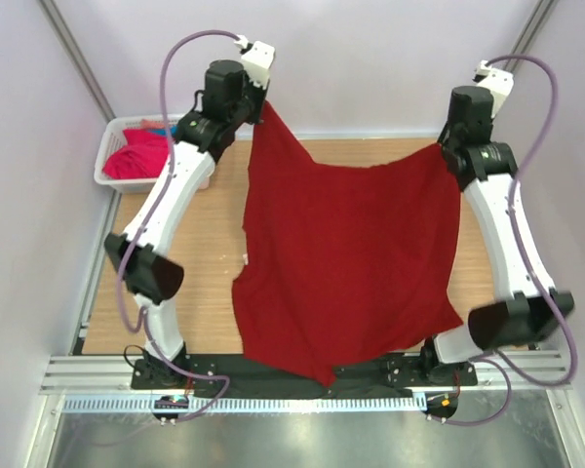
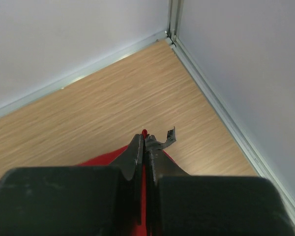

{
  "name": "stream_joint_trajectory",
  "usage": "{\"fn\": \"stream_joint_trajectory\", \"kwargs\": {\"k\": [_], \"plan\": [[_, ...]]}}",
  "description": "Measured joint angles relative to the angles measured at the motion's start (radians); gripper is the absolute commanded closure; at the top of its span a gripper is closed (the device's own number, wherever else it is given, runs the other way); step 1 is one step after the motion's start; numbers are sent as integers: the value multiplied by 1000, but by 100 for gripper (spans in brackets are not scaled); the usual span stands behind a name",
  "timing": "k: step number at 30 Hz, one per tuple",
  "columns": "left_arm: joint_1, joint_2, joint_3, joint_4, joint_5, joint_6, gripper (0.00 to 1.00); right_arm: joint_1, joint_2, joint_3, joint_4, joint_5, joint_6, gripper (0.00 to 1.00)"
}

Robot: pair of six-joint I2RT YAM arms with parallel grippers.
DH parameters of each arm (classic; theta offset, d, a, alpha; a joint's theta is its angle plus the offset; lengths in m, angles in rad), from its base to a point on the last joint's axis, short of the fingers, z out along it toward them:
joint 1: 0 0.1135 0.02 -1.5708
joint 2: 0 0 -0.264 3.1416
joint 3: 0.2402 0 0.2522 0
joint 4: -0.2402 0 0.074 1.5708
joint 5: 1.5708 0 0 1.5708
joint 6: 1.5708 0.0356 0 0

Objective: Fold and stack the t-shirts
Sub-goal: Flatten the tshirt out, then fold the tshirt

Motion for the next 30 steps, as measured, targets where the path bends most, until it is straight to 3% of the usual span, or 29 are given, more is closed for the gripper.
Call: {"fn": "stream_joint_trajectory", "kwargs": {"k": [7,15,30], "plan": [[56,263,110,114,0,15,100,-139,276,-5,155,-149,52,99],[120,369,173,232,42,5,100,-222,502,116,244,-302,102,99],[129,374,78,301,79,-10,100,-221,564,185,280,-360,124,99]]}}
